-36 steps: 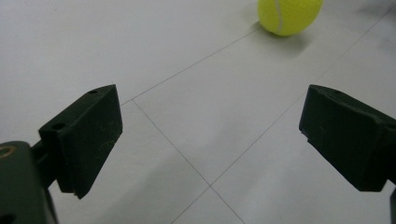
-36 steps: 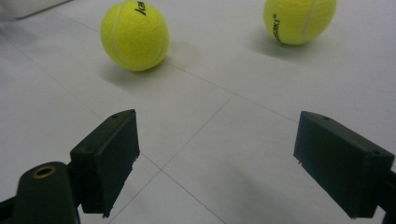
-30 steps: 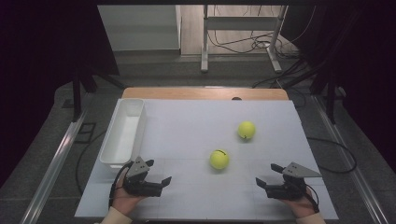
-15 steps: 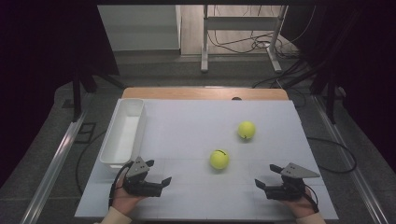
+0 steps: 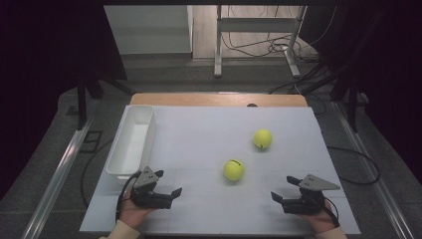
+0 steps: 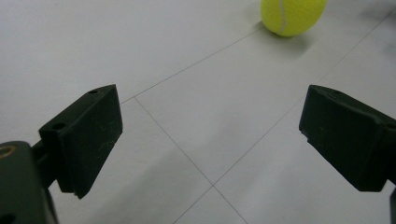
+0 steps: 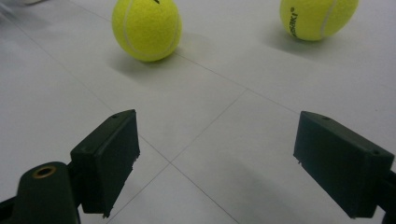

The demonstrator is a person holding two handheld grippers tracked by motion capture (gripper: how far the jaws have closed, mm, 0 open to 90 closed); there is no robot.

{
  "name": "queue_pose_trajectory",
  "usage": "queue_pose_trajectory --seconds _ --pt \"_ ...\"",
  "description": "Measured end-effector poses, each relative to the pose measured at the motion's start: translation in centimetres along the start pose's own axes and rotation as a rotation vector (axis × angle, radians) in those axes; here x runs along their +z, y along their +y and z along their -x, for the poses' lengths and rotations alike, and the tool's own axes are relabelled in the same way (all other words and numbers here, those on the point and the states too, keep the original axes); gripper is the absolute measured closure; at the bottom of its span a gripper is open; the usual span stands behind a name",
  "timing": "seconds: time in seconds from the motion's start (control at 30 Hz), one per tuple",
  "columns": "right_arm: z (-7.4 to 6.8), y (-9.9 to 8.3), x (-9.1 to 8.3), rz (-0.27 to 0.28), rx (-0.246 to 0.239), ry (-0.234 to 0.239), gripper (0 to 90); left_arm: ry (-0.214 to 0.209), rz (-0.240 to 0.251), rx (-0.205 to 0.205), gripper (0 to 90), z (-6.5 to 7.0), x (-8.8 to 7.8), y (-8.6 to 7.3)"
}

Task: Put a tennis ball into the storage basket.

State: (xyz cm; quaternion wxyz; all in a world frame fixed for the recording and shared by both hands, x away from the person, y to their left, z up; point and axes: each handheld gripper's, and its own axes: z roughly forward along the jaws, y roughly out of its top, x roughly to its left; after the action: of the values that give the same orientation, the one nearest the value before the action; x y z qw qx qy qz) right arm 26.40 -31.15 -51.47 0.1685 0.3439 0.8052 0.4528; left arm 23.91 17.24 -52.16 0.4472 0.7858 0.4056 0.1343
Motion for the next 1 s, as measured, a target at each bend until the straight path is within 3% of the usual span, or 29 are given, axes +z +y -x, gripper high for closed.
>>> queue_pose_trajectory --seconds 0.27,0.5,0.77,1.0 --pt "0.4 -0.1 0.1 0.008 0.026 0.020 14.9 0.004 -0.007 -0.008 6.9 0.2 0.3 0.2" --pt "0.7 -0.1 0.2 0.014 0.056 0.045 15.1 0.012 -0.001 -0.013 7.0 1.2 0.1 0.9" --pt "0.6 0.2 0.7 0.003 0.022 0.044 15.2 0.039 -0.007 -0.008 7.0 1.8 -0.4 2.4" --pt "0.3 0.2 0.9 -0.020 0.016 0.036 15.2 0.011 -0.012 -0.002 7.0 1.8 -0.4 3.2"
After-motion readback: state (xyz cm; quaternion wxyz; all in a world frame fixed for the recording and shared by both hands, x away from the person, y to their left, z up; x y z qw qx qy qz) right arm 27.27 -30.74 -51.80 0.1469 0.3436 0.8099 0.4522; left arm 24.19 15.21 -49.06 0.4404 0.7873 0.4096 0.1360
